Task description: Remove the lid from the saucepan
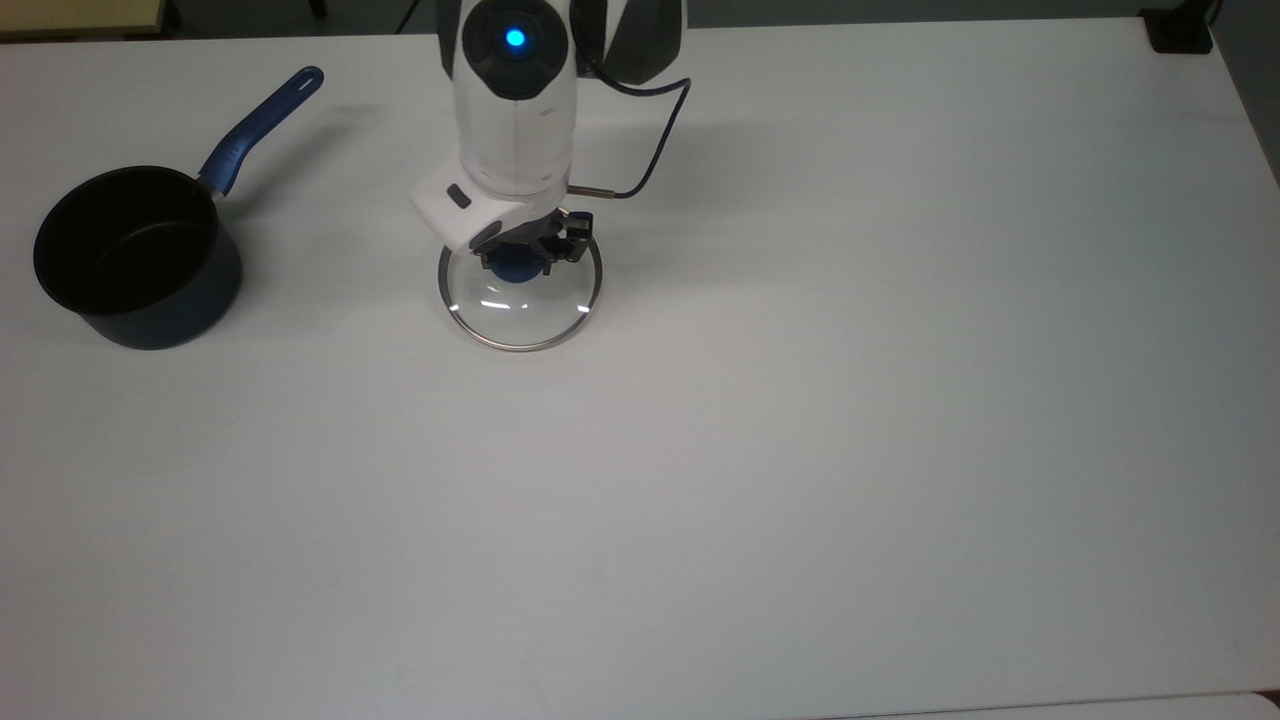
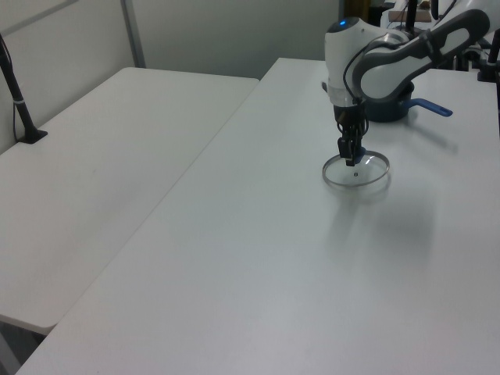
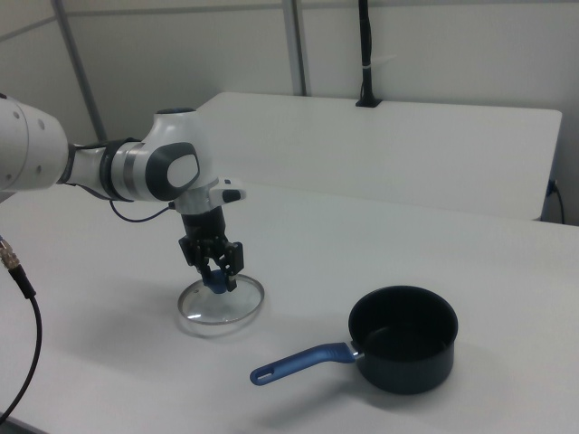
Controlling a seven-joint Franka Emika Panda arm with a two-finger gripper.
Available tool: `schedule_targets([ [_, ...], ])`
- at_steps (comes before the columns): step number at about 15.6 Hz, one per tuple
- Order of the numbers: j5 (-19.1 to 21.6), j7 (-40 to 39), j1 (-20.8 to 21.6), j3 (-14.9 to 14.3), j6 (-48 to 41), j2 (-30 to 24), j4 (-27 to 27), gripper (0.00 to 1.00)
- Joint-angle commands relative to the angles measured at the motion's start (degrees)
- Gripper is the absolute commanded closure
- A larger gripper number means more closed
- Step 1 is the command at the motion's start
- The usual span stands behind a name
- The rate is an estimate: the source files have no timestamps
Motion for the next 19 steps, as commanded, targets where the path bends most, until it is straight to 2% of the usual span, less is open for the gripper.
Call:
schedule_targets([
  [1,-0.9,2.9,2.5,-0.8,1.0,-2.0,-2.5,0.0],
  [3,-0.9,3.5,3.4,-0.8,0.7,-2.6,-1.9,0.0],
  [6,-0.9,3.5,3.7,-0.7,-4.9,-5.2,0.8,0.0],
  [11,-0.9,3.5,2.5,-0.6,-12.9,-14.3,4.3,0.0],
  [13,-0.7,3.5,0.4,-0.4,-14.5,-16.9,4.4,0.0],
  [17,-0.7,2.7,-5.3,3.9,-17.5,-19.0,4.4,0.0],
  [19,-0.7,2.8,-6.4,5.3,-17.9,-19.0,4.4,0.0],
])
